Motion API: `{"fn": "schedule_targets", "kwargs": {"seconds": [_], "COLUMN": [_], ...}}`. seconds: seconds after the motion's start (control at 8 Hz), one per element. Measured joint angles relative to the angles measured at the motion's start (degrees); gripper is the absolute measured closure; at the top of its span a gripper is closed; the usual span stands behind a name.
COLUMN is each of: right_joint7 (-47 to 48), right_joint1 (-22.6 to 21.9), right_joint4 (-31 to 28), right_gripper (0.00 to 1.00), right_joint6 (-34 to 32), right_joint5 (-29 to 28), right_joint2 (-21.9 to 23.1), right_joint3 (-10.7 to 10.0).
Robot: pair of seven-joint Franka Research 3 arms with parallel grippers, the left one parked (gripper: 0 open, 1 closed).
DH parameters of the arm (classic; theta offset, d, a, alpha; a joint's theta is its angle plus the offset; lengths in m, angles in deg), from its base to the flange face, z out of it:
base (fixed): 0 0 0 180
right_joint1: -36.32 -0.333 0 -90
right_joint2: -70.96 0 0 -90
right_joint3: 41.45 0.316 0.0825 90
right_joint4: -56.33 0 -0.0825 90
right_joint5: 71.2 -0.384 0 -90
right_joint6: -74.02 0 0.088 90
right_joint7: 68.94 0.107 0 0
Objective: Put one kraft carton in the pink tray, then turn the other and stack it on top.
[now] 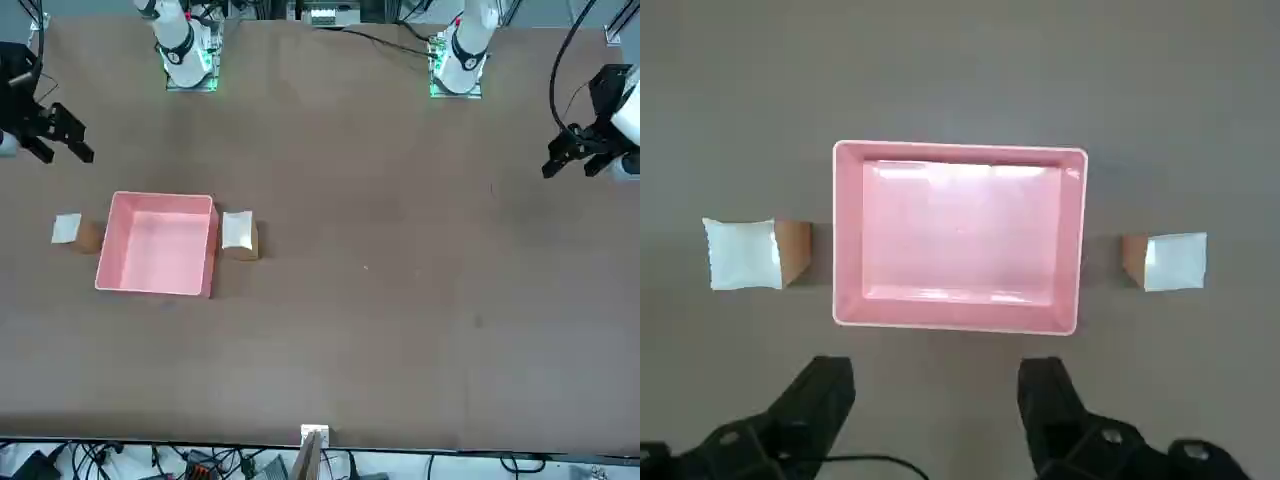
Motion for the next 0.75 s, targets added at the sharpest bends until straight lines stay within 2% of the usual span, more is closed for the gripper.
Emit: {"fn": "schedule_targets", "kwargs": {"seconds": [0.75], "right_joint7": [0.4], "right_joint1": [0.2], "right_joint4": [0.0], "right_gripper": [0.00], "right_joint6": [0.1], "right_joint5": [0.0], "right_joint2": [-1.2], "right_joint3": [-0.1]}}
